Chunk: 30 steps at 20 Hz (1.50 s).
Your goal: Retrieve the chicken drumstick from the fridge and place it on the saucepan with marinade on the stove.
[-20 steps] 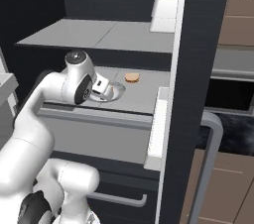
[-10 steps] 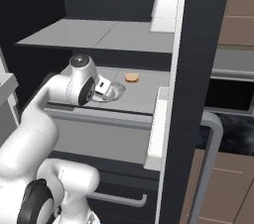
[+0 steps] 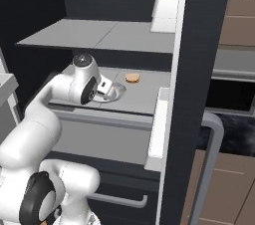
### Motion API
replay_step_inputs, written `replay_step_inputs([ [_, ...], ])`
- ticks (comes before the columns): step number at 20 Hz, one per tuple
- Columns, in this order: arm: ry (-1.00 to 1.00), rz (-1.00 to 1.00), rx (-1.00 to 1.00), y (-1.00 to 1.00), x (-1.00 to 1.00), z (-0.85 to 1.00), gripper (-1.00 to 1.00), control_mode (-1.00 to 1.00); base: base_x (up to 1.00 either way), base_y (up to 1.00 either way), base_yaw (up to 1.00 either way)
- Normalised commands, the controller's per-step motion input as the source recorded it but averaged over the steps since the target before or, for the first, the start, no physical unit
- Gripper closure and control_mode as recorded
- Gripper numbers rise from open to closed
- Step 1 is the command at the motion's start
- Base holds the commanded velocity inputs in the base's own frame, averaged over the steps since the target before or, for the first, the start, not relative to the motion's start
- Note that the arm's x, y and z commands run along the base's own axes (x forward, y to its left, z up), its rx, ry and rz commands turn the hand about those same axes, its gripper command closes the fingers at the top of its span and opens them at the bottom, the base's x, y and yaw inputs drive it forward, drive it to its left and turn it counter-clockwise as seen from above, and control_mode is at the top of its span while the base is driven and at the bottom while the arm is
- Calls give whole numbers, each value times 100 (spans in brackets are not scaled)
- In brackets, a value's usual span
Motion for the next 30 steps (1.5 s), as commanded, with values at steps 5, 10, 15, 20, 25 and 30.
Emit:
replay_step_inputs([
  [5, -4, 0, 0, 8, 4, -23, -100, -100, 0, 0, 0],
  [10, -4, -2, 0, 10, 15, -12, -100, -100, 0, 0, 0],
  [15, -2, -4, 0, 6, 26, -5, -100, -100, 0, 0, 0],
  [20, 0, -6, 0, 5, 34, -3, -100, -100, 0, 0, 0],
  [25, 0, -8, 1, 2, 29, -1, -100, -100, 0, 0, 0],
  [30, 0, -10, 5, 0, 15, 0, -100, -100, 0, 0, 0],
])
